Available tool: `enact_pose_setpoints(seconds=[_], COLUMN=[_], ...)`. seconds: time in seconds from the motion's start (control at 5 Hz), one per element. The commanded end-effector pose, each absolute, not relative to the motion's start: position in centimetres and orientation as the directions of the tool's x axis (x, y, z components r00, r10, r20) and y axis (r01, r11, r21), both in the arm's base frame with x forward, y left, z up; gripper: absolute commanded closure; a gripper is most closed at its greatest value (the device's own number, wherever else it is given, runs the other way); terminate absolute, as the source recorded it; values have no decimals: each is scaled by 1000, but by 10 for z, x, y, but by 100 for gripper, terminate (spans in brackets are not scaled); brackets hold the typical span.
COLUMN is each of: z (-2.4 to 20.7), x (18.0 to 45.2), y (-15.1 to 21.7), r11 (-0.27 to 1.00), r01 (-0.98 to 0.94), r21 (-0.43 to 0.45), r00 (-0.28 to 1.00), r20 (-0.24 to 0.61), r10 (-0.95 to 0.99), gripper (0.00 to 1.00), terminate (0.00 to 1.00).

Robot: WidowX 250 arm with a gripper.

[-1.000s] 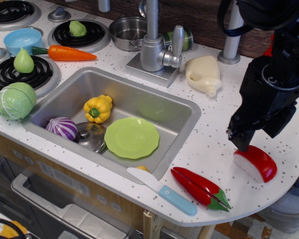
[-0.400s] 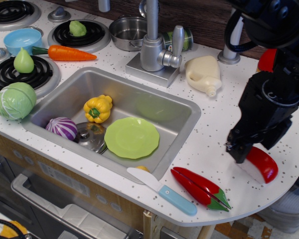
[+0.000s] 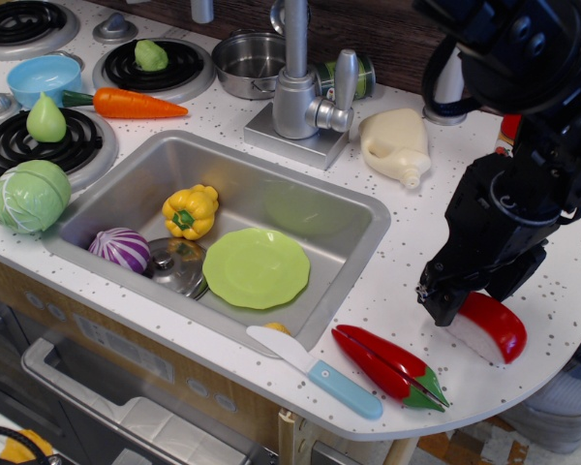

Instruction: Put sushi on plate

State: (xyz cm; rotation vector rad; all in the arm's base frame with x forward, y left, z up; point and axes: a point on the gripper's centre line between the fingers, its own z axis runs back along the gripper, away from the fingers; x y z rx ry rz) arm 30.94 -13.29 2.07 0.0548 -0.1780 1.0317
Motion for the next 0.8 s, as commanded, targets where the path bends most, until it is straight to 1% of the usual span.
enact_pose_setpoints(seconds=[0.0, 0.2, 0.4, 0.6], z=[20, 22, 26, 42], x=[312, 308, 306, 316], y=[-141, -139, -125, -77], r11=[514, 530, 562, 650], r01=[-846, -838, -822, -759], r21=[-140, -129, -86, -16], r00=[497, 515, 544, 632], r20=[140, 134, 171, 221], r10=[856, 847, 822, 743], gripper=[0, 100, 100, 100], terminate=[0, 0, 0, 0])
